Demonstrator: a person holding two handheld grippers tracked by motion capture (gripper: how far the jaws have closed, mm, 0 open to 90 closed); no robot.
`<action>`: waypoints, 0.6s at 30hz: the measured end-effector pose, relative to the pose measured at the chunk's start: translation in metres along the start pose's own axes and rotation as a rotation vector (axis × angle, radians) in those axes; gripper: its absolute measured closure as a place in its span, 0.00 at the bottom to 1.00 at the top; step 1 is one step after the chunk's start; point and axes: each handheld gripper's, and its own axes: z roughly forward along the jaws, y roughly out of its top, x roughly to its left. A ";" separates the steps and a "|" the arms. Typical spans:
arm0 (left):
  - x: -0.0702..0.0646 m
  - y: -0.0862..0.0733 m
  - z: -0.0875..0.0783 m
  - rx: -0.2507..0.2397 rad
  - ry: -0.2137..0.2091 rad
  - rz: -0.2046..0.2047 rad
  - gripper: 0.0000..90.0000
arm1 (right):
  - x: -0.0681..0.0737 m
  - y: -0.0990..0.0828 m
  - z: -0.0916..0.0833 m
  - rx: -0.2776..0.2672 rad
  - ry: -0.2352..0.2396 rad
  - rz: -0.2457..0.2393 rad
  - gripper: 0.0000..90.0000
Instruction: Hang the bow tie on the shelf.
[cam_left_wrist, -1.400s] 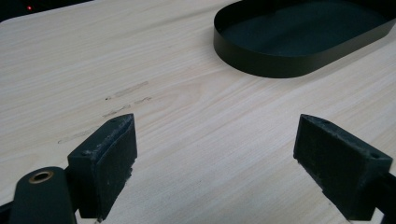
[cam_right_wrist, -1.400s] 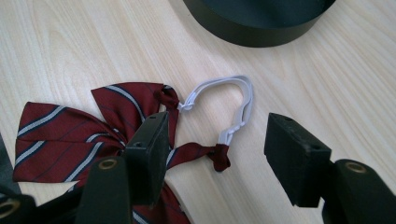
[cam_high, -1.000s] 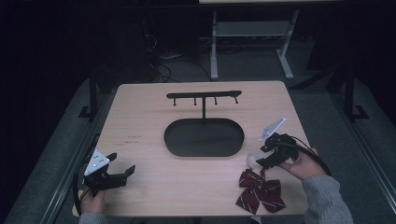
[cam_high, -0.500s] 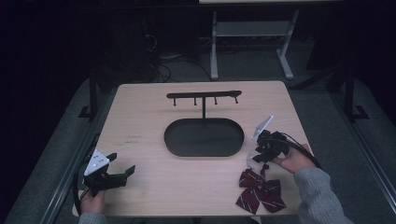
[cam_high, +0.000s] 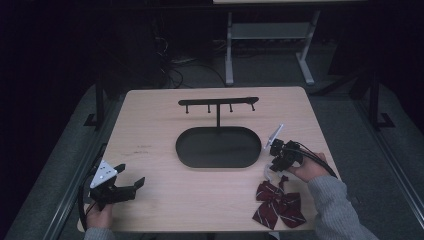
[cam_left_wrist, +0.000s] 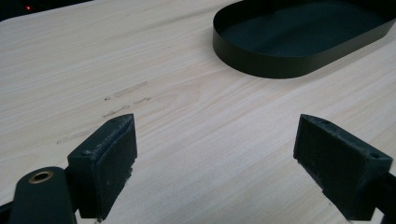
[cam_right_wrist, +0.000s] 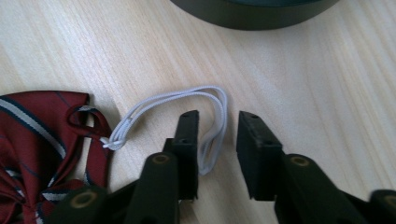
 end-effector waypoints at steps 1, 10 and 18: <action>0.000 0.000 0.000 -0.001 0.001 0.000 0.15 | 0.000 0.000 0.000 0.000 0.000 0.000 0.79; 0.000 0.000 0.000 0.000 0.002 -0.002 0.15 | -0.001 0.001 0.004 0.019 0.003 0.002 0.91; 0.000 0.000 0.000 -0.001 0.002 -0.002 0.15 | 0.000 0.003 0.005 0.020 -0.002 -0.015 0.97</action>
